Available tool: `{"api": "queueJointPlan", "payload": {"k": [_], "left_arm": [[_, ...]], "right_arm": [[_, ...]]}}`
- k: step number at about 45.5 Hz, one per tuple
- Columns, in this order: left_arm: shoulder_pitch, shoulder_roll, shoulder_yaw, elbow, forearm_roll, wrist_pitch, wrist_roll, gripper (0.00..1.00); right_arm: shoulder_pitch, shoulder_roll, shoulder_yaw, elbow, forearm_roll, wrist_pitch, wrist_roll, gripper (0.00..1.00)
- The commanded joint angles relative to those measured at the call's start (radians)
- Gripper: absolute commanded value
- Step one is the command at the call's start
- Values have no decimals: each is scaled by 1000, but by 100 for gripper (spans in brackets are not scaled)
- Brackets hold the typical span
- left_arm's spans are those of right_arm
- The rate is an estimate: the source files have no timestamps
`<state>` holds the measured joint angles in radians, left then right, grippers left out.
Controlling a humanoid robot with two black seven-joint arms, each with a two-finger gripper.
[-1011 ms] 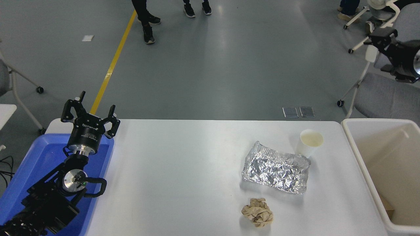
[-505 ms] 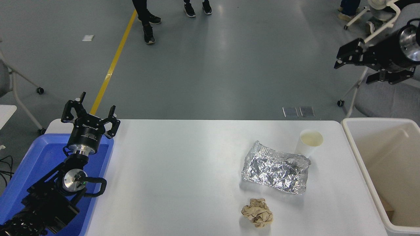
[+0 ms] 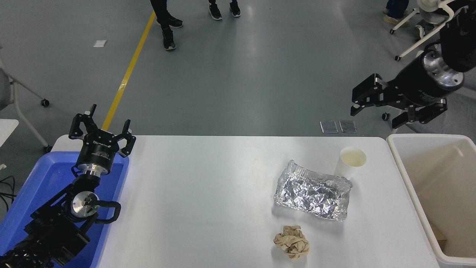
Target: Pick up paper cup place in dustbin
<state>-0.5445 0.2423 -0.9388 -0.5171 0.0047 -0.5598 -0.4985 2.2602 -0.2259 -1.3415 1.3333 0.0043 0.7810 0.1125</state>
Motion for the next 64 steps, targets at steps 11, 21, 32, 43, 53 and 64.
{"api": "queueJointPlan", "payload": {"k": [11,21,32,43,53,64], "left_arm": [[0,0,0,0,0,0,0,98],[0,0,0,0,0,0,0,98],[0,0,-2,0,0,0,-2,98],[0,0,-2,0,0,0,-2,98],[0,0,-2,-1,0,0,-2,98],[0,0,-2,0,0,0,-2,98]], "right_arm": [[-22,65,58,17,-37,4,1,100],[-54,59,58,9,-38,4,1,100],[-238,46,39,-176,-70,4,1,100],[-497,27,51,-434,-193,-147,0,100],[-677,28,39,-598,-195,-253,0,100],[-830,27,16,-730,-222,-324,0,100]]}}
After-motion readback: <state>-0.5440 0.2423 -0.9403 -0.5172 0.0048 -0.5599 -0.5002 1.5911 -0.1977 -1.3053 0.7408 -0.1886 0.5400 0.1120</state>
